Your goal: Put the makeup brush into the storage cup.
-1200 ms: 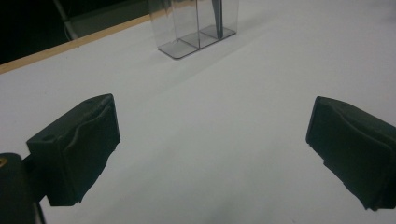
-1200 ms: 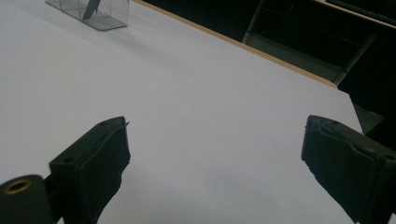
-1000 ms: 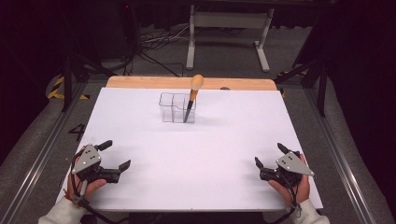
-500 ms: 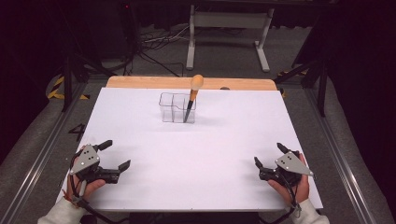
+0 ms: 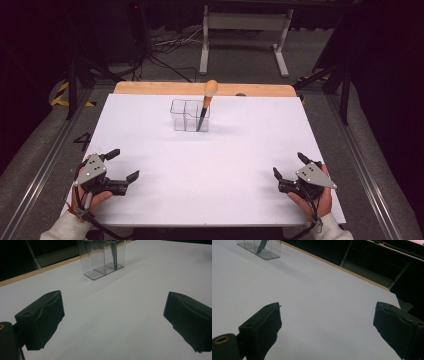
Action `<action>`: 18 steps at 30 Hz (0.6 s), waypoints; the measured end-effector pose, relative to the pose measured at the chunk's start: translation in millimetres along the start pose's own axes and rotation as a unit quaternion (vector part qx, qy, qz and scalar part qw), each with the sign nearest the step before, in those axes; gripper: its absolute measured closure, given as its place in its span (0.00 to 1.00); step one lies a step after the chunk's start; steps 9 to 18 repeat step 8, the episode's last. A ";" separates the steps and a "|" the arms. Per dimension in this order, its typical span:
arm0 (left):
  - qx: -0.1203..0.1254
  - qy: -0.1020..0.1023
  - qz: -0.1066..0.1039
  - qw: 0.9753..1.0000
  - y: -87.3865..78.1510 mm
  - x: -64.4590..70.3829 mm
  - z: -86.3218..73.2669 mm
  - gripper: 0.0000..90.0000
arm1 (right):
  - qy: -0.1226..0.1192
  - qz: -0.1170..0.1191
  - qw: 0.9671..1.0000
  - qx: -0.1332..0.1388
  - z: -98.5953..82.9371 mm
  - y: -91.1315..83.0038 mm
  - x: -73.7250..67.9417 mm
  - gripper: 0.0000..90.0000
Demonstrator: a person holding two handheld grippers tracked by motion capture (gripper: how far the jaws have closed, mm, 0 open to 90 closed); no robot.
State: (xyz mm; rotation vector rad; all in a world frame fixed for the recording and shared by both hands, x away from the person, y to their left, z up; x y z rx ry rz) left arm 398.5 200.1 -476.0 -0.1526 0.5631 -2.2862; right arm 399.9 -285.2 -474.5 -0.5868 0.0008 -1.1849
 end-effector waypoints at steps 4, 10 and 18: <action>0.001 0.000 0.002 1.000 0.0 -0.9 0.9 0.07 | -0.003 -0.002 1.000 0.000 0.1 -1.3 -0.7 0.10; -0.002 -0.001 0.003 1.000 1.7 -1.1 1.1 0.06 | 0.008 -0.014 1.000 0.014 3.1 -5.2 5.4 0.10; -0.002 -0.001 0.003 1.000 1.7 -1.1 1.1 0.06 | 0.008 -0.014 1.000 0.014 3.1 -5.2 5.4 0.10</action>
Point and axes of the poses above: each handheld gripper's, and its own axes: y roughly forward along the jaws, z roughly out of its top, x roughly to its right, the point moved 10 cm from there along y, roughly forward along the jaws, and after that the axes turned 7 degrees about -x, right-handed, at the moved point
